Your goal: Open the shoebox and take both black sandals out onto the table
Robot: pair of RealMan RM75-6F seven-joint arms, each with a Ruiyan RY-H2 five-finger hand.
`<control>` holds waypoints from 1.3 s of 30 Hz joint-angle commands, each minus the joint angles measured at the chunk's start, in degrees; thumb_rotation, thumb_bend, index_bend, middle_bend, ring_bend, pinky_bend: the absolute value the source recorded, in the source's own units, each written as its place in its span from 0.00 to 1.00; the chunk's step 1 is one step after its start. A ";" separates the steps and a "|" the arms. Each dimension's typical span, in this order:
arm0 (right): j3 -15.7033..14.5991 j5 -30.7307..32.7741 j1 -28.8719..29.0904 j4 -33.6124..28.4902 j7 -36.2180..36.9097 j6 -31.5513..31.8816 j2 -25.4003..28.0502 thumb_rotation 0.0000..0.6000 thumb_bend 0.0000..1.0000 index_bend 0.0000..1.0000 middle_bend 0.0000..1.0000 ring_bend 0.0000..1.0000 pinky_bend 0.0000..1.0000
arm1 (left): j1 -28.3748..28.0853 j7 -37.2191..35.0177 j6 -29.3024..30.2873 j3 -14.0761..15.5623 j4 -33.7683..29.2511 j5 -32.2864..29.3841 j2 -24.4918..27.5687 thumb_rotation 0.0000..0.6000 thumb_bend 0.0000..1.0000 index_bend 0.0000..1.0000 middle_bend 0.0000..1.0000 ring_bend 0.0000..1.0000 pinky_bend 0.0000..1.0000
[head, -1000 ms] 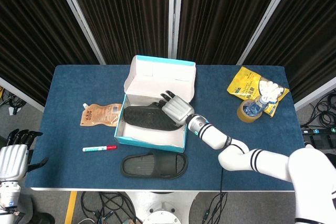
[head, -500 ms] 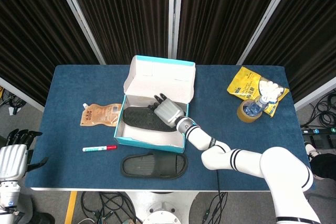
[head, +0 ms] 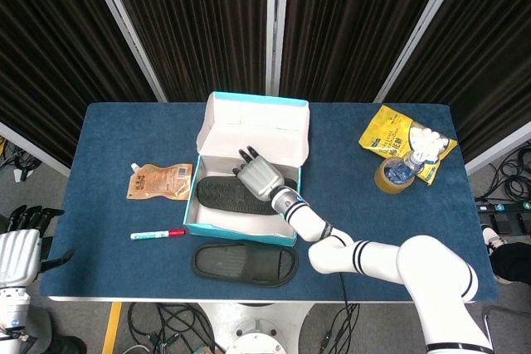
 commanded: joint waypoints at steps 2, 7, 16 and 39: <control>1.53 -4.62 -2.21 -3.24 5.94 0.50 1.85 1.00 0.00 0.27 0.41 0.07 0.00 | -0.14 -0.07 -0.12 -0.06 0.06 0.09 -0.03 1.00 0.11 0.27 0.25 0.16 0.11; 1.69 -8.23 -3.85 -5.38 9.81 0.55 3.48 1.00 0.00 0.29 0.44 0.09 0.00 | -0.23 0.06 -0.13 -0.06 0.05 0.28 -0.10 1.00 0.11 0.27 0.25 0.16 0.11; 0.29 -11.57 -4.26 -4.63 8.75 0.83 2.97 1.00 0.02 0.32 0.44 0.09 0.00 | -0.09 0.32 0.11 -0.05 -0.17 0.27 -0.02 1.00 0.11 0.27 0.25 0.16 0.11; 1.00 -25.34 -8.18 -3.06 13.08 10.66 2.30 1.00 0.77 0.82 0.69 0.37 0.00 | 0.05 0.05 0.26 -0.01 0.05 0.44 -0.12 1.00 0.11 0.27 0.26 0.16 0.11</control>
